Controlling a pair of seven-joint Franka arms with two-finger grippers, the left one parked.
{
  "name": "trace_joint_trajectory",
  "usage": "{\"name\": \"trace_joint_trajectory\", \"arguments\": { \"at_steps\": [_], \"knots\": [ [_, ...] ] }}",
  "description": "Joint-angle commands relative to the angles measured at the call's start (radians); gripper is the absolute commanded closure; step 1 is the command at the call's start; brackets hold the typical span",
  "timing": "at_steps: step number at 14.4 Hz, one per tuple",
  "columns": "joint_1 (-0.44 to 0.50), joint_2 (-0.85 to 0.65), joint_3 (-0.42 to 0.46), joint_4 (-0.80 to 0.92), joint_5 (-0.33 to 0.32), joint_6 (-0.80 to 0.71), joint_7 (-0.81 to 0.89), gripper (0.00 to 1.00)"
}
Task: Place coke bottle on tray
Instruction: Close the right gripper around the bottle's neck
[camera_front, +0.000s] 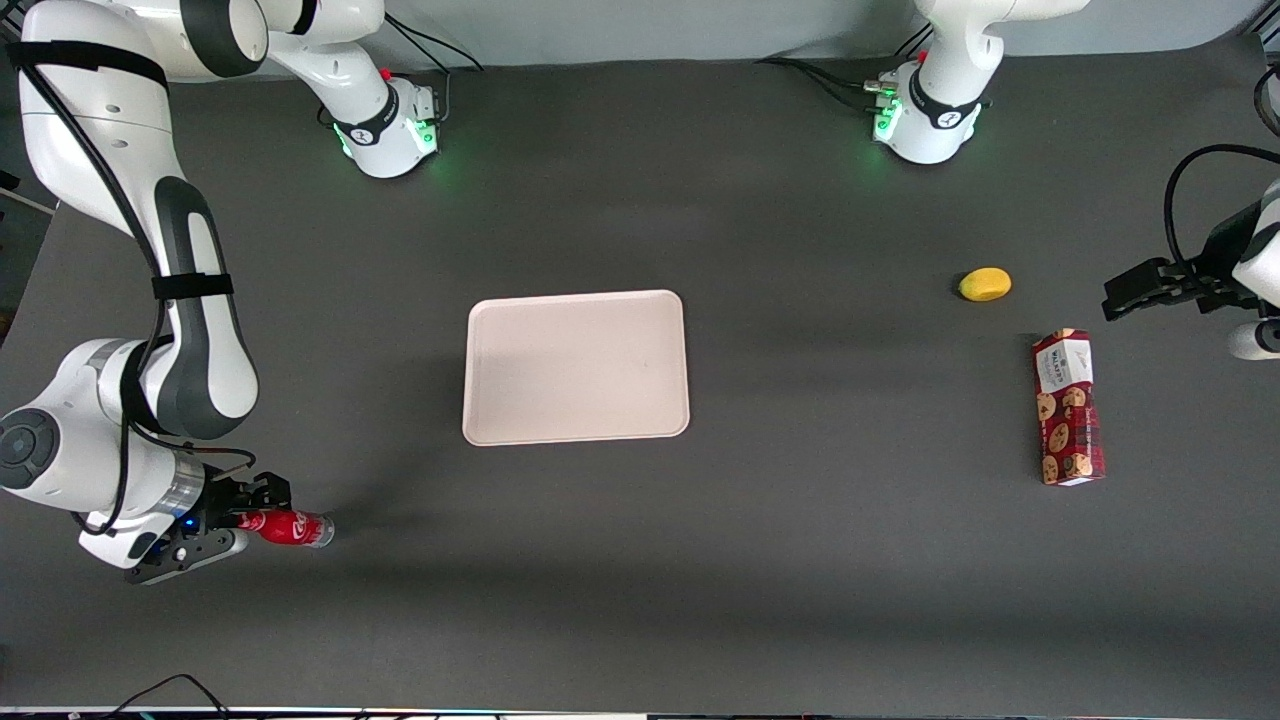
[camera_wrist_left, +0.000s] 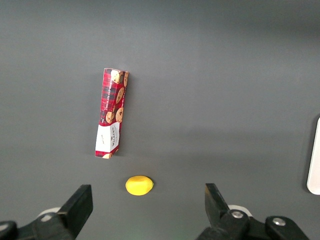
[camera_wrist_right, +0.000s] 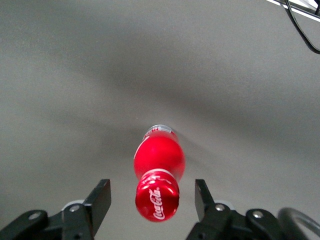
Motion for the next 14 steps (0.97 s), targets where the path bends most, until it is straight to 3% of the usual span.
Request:
{"name": "trace_joint_trajectory", "arguments": {
  "at_steps": [1, 3, 4, 10, 14],
  "knots": [
    [0.0, 0.019, -0.004, 0.031, 0.023, 0.0, -0.042, 0.56],
    [0.0, 0.019, -0.004, 0.031, 0.023, 0.0, -0.045, 0.93],
    [0.001, 0.019, -0.004, 0.032, 0.022, 0.0, -0.047, 1.0],
    [0.003, -0.001, -0.004, 0.044, 0.023, -0.034, -0.037, 1.0],
    [0.003, -0.051, -0.004, 0.155, 0.072, -0.288, -0.033, 1.0]
  ]
}}
